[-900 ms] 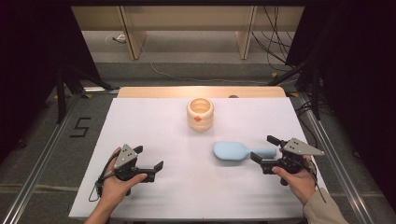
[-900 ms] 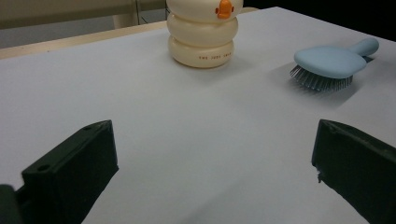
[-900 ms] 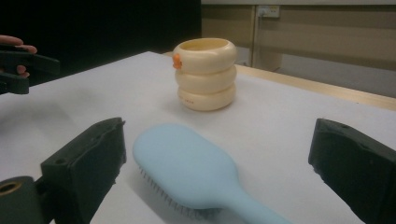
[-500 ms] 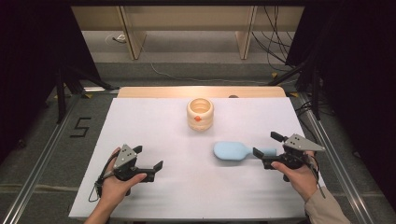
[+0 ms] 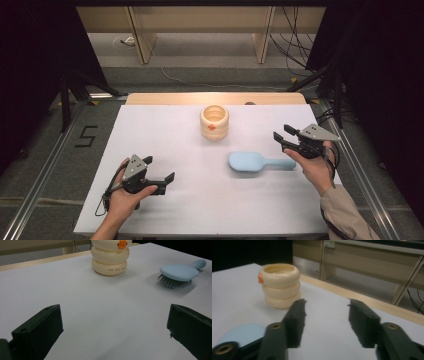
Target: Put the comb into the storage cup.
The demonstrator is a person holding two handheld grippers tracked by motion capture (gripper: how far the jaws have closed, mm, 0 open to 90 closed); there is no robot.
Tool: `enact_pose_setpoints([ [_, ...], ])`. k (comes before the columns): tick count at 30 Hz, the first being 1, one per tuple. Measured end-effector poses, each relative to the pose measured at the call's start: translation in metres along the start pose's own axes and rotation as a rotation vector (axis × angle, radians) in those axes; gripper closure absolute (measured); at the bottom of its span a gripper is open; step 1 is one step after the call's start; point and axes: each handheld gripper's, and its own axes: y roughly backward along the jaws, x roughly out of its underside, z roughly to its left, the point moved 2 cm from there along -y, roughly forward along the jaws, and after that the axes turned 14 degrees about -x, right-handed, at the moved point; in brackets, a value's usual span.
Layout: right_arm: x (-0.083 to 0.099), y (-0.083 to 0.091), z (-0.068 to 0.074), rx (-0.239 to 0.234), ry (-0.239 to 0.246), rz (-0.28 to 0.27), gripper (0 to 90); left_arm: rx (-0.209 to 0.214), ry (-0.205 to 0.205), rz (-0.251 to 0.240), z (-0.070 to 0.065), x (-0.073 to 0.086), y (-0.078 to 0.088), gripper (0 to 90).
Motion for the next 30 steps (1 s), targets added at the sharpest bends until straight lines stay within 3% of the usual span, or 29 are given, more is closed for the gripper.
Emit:
enact_pose_setpoints([
  [3, -0.001, -0.007, -0.008, 0.009, -0.025, 0.059, 69.0, -0.001, 0.002, 0.0, 0.001, 0.0, 0.0, 0.0],
  [5, 0.0, -0.011, -0.013, 0.044, -0.039, 0.135, 78.5, -0.002, 0.002, -0.001, 0.001, 0.0, 0.0, 0.0],
  [7, 0.002, -0.015, -0.017, 0.051, -0.069, 0.183, 87.7, -0.002, 0.002, 0.0, 0.0, 0.0, -0.001, 0.0],
  [8, 0.003, -0.018, -0.018, 0.051, -0.072, 0.234, 90.0, -0.001, 0.002, 0.001, 0.0, 0.0, -0.001, 0.0],
  [11, 0.009, -0.023, -0.02, 0.08, -0.096, 0.312, 90.0, -0.002, 0.001, 0.001, 0.001, 0.0, -0.001, 0.0],
  [17, 0.018, -0.027, -0.023, 0.071, -0.147, 0.404, 90.0, 0.0, 0.0, 0.003, 0.0, 0.0, -0.001, 0.0],
  [22, 0.022, -0.03, -0.025, 0.053, -0.177, 0.452, 90.0, -0.001, 0.0, 0.004, -0.001, 0.0, -0.001, 0.0],
  [23, 0.023, -0.031, -0.025, 0.042, -0.187, 0.485, 90.0, 0.0, 0.002, 0.004, -0.001, 0.0, -0.001, 0.0],
  [30, 0.028, -0.032, -0.023, 0.044, -0.209, 0.557, 90.0, 0.001, 0.001, 0.001, -0.001, 0.0, -0.001, 0.0],
])
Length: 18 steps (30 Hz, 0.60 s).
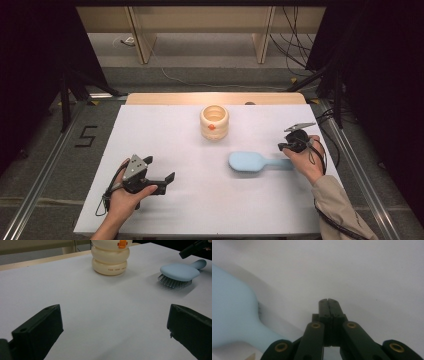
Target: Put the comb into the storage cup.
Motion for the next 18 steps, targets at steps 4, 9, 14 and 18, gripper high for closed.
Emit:
enact_pose_setpoints([
  [4, 0.0023, 0.0009, -0.0001, 0.003, -0.01, 0.029, 90.0, 0.002, -0.004, 0.002, -0.0007, 0.0004, -0.0001, 0.0],
  [9, 0.005, 0.0005, 0.0, -0.009, -0.015, 0.077, 90.0, 0.003, -0.003, 0.003, -0.0012, 0.0004, -0.0004, 0.0],
  [14, 0.0062, 0.0002, 0.0003, -0.009, -0.016, 0.112, 90.0, 0.005, -0.003, 0.003, -0.0017, 0.0004, -0.0004, 0.0],
  [18, 0.0072, 0.0001, -0.0007, -0.008, -0.019, 0.127, 90.0, 0.005, -0.003, 0.003, -0.0017, 0.0006, -0.0006, 0.0],
])
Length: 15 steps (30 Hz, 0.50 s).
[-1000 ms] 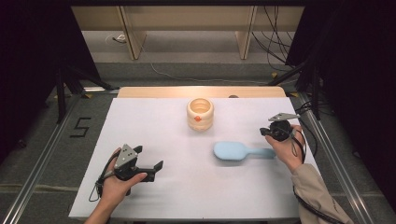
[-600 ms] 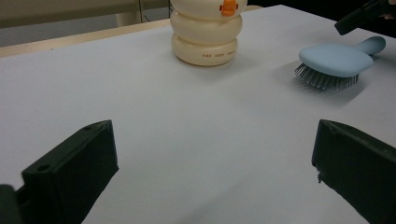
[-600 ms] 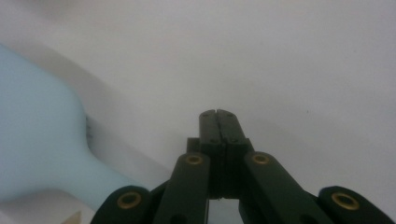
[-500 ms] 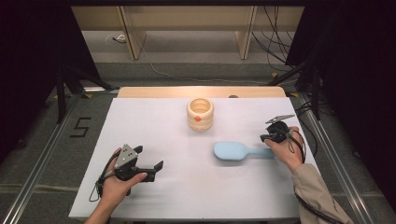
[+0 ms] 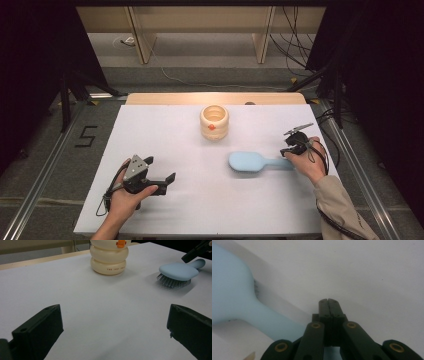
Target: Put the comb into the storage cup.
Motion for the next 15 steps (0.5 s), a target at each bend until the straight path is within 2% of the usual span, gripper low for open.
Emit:
enact_pose_setpoints([
  [15, 0.0031, -0.0014, -0.0013, 0.009, -0.009, 0.059, 90.0, 0.002, 0.003, -0.002, -0.0009, 0.0, -0.0003, 0.0],
])
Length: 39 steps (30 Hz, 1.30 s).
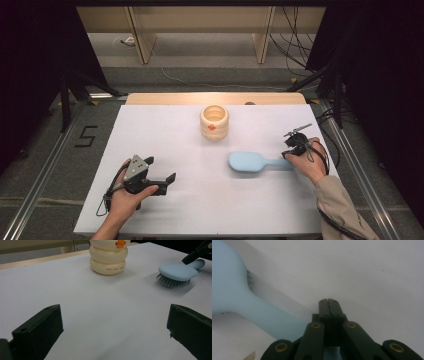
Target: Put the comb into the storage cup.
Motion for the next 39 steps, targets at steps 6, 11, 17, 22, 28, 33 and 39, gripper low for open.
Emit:
enact_pose_setpoints([
  [6, 0.002, 0.0, -0.001, -0.003, 0.003, 0.026, 90.0, 0.001, 0.001, 0.0, 0.0, 0.0, 0.0, 0.0],
  [11, 0.004, 0.001, 0.002, -0.01, 0.004, 0.062, 90.0, 0.002, 0.002, 0.001, 0.0, 0.0, 0.0, 0.0],
  [17, 0.009, 0.004, 0.006, -0.021, 0.01, 0.1, 90.0, 0.003, 0.002, 0.0, 0.0, 0.0, 0.001, 0.0],
  [22, 0.012, 0.005, 0.01, -0.028, 0.016, 0.129, 90.0, 0.002, 0.003, -0.001, 0.0, 0.0, 0.001, 0.0],
  [28, 0.017, 0.005, 0.022, -0.036, 0.043, 0.185, 90.0, 0.002, 0.004, -0.002, 0.0, -0.001, 0.001, 0.0],
  [33, 0.02, 0.006, 0.031, -0.051, 0.062, 0.233, 90.0, 0.002, 0.004, -0.003, 0.0, -0.001, 0.001, 0.0],
  [39, 0.024, 0.007, 0.043, -0.072, 0.067, 0.282, 90.0, 0.002, 0.004, -0.002, 0.0, -0.001, 0.002, 0.0],
])
